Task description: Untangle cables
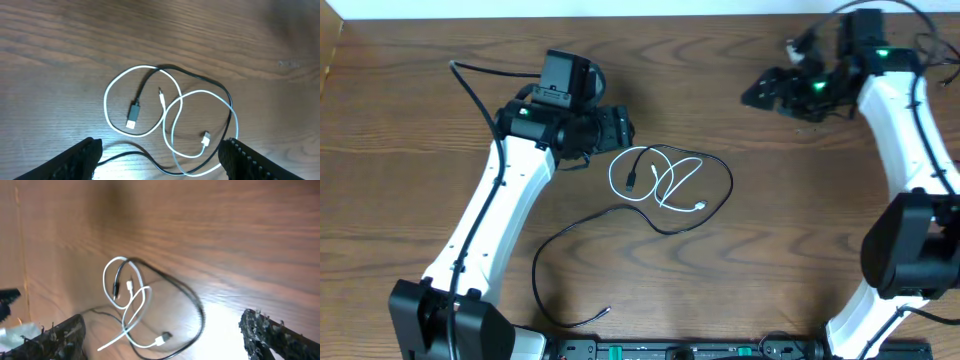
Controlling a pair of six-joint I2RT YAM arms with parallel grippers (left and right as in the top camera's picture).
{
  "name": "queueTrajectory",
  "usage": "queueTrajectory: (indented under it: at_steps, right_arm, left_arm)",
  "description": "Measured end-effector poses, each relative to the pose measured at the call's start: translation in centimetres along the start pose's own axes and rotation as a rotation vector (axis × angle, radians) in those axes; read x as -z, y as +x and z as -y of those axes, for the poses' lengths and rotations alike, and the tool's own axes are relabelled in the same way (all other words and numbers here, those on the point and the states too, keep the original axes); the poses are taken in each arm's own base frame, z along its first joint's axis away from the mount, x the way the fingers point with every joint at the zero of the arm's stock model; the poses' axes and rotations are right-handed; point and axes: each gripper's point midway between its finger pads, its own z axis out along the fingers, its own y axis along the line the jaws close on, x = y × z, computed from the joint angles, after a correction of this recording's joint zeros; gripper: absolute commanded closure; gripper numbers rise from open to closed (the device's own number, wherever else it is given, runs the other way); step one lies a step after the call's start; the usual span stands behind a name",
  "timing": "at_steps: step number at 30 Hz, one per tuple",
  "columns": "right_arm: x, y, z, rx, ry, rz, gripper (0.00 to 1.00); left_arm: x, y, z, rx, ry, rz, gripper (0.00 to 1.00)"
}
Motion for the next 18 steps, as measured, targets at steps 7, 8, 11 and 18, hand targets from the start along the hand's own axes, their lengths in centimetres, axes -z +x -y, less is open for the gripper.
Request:
queueTrajectory:
  at_steps: [7,8,11,18]
  right_arm:
    - [-3.6,2.5,-3.7,0.011,0.088,-0.077,0.23]
    - [-4.1,2.9,-3.9,-0.001,0.117,-0.084,0.25]
    - [-5.4,4.1,-4.1,-0.031,0.191,-0.099,0.31]
    - [-8.2,7.3,-3.6,-0.060,0.274,-0.149,0.40]
  left_arm:
    - [0.1,0.0,-0.5,0.007,-0.017,0.001,0.20]
    - [0.1,0.0,-0.7,0.008,-0.029,0.002,0.20]
    - [0.1,-0.1,-1.1,0.010,-0.050,0.008,0.20]
    - [0.2,-0.4,-1.7,0.018,-0.071,0.019,0.20]
